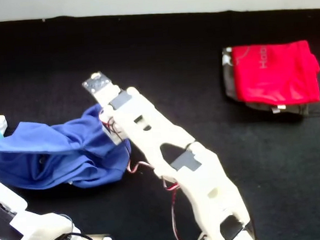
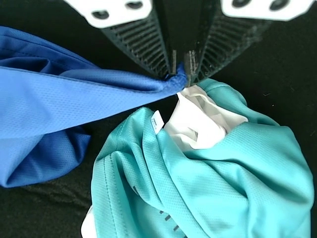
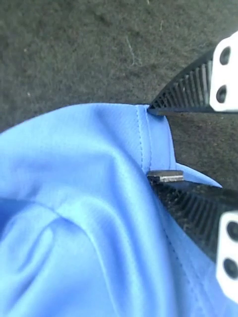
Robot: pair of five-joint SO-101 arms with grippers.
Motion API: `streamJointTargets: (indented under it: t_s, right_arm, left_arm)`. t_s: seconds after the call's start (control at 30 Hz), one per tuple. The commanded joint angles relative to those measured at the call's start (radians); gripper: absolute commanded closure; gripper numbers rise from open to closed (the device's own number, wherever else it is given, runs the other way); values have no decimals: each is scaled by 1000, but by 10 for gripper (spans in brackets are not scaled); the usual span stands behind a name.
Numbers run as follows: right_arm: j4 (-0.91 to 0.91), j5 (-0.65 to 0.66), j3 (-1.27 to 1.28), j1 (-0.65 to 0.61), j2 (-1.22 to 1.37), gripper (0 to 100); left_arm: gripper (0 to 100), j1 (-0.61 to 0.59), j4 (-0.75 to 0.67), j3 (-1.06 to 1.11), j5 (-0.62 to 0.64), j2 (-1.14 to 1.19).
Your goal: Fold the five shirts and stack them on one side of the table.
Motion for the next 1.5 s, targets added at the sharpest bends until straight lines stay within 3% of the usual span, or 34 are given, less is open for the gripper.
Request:
streamJointTargets:
  t_s: [0.0,0.03,0.23,0.47,0.63,0.8,1.03,1.23,1.47]
  right_arm:
    - [16,-8,-45,16,2,958]
    - [24,-8,-56,25,2,997]
    - [116,-8,-159,97,1,993]
    - [348,-2,-479,170,1,993]
    - [486,0,-763,232,2,993]
    - [562,89,-1090,335,2,993]
    - [564,187,-1402,487,-16,993]
    - [562,233,-1369,544,-249,993]
    - [562,304,-1369,545,-483,993]
  left_arm:
    - [992,-5,-14,-4,-11,-13]
    - [992,-5,-14,-4,-12,-13]
    - [992,-5,-14,-4,-12,-8]
    - [992,16,-5,-12,-8,-13]
    - [992,102,195,-133,-5,-15]
    - [992,209,422,-435,83,-15]
    - [992,320,423,-668,127,-113]
    - [992,404,400,-694,126,-265]
    - [992,417,319,-694,126,-427]
